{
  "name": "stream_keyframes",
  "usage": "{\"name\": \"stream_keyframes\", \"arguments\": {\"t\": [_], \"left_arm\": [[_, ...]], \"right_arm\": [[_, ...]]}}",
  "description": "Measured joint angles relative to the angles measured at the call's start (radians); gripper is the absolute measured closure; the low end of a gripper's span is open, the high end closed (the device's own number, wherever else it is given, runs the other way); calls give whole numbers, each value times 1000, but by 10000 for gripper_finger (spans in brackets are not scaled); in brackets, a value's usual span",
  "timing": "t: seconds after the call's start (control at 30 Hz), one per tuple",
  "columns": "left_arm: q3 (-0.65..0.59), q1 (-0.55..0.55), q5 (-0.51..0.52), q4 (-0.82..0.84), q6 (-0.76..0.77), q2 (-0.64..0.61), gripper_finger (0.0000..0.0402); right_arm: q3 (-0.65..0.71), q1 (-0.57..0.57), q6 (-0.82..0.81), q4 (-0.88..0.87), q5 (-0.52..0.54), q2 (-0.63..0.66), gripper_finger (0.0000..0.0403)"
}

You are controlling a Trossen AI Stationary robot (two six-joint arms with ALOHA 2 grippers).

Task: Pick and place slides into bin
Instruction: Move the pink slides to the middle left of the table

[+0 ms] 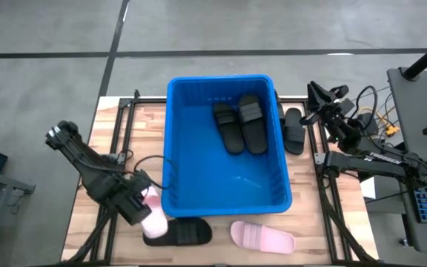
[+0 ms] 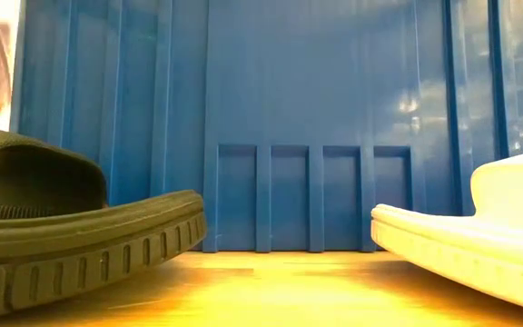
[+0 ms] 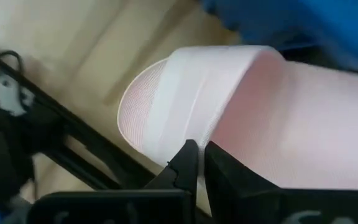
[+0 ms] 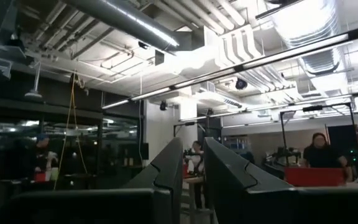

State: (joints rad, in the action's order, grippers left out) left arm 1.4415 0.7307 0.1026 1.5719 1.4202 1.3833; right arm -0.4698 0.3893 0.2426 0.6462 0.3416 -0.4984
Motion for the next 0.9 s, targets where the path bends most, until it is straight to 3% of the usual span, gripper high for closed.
{"name": "stream_keyframes", "arguments": {"t": [0.37, 0.6, 0.9], "left_arm": [[-369, 0, 125, -1, -162, -182, 401], [-533, -2, 265, -1, -255, -209, 401], [-683, -3, 322, -151, -260, -222, 401]], "right_arm": [[0, 0, -137, 24, 0, 0, 346], [0, 0, -193, 25, 0, 0, 346], [0, 0, -192, 25, 0, 0, 346]]}}
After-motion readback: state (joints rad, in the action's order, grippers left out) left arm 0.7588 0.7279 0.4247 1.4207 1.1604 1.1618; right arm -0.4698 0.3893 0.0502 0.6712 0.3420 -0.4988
